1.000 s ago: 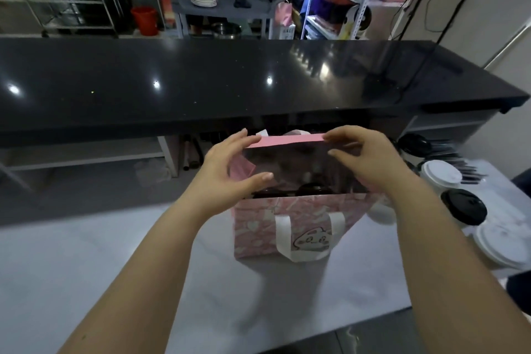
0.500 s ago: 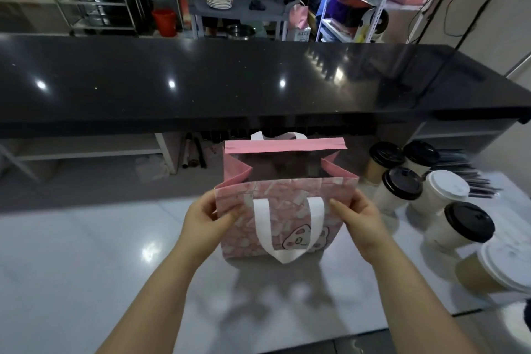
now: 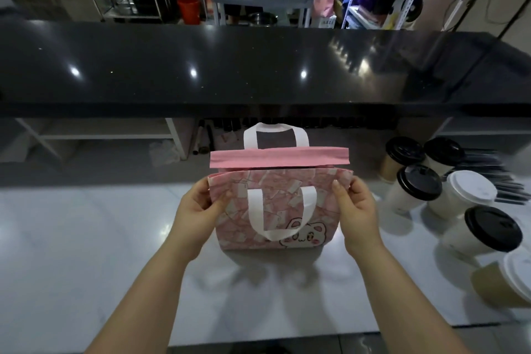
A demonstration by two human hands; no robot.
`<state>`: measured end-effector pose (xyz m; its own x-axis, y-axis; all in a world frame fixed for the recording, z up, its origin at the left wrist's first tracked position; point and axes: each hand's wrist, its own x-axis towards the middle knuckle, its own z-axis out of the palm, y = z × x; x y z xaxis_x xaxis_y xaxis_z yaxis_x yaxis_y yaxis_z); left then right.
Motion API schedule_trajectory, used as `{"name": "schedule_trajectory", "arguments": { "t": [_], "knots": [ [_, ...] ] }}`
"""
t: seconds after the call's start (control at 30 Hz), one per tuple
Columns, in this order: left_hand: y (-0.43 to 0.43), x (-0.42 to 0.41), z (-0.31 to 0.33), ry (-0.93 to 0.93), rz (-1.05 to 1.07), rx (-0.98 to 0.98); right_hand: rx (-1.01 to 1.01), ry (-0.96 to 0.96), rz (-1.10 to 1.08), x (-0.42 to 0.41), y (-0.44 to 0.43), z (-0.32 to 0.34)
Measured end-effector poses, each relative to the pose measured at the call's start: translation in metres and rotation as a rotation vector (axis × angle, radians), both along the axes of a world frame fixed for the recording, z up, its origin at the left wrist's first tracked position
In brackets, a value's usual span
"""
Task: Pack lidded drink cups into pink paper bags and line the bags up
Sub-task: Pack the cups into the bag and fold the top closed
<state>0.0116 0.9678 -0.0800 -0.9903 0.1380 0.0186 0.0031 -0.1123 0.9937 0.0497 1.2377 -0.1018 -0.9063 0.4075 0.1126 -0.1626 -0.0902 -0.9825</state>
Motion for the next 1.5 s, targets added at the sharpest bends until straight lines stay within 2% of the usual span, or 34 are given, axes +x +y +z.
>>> {"name": "schedule_trajectory", "arguments": {
  "t": [0.1,0.2,0.3,0.37,0.47,0.57,0.77,0.93,1.07,1.2,1.43,1.5],
  "knots": [
    [-0.004,0.001,0.000,0.049,-0.021,-0.032,-0.023,0.018,0.071,-0.002,0.004,0.001],
    [-0.005,0.000,0.005,0.088,0.063,-0.038,0.003,0.023,0.089,-0.006,0.010,0.006],
    [-0.006,-0.012,0.008,0.165,0.155,-0.186,0.101,-0.012,0.078,-0.020,0.019,0.012],
    [-0.006,-0.023,0.012,0.191,0.126,-0.278,0.070,-0.046,0.154,-0.030,0.023,0.018],
    [-0.004,-0.041,0.018,0.126,0.031,-0.211,0.068,-0.125,0.217,-0.041,0.021,0.031],
    [-0.002,-0.053,0.021,0.061,-0.027,-0.151,0.022,-0.087,0.169,-0.046,0.016,0.031],
    [0.000,-0.064,0.017,0.031,0.083,-0.102,0.001,-0.056,0.009,-0.052,0.016,0.018],
    [0.001,-0.063,0.019,-0.007,0.148,-0.109,0.077,-0.042,-0.035,-0.058,0.022,0.017],
    [0.002,-0.056,0.023,0.001,0.106,-0.011,0.177,-0.028,-0.067,-0.055,0.024,0.018],
    [0.003,-0.055,0.023,0.009,0.125,-0.016,0.210,0.000,-0.072,-0.054,0.026,0.023],
    [0.013,-0.052,0.024,0.047,0.194,-0.061,0.741,0.196,0.007,-0.052,0.026,0.035],
    [0.016,-0.049,0.023,0.081,0.234,-0.099,0.759,0.210,-0.005,-0.054,0.025,0.039]
  ]
}}
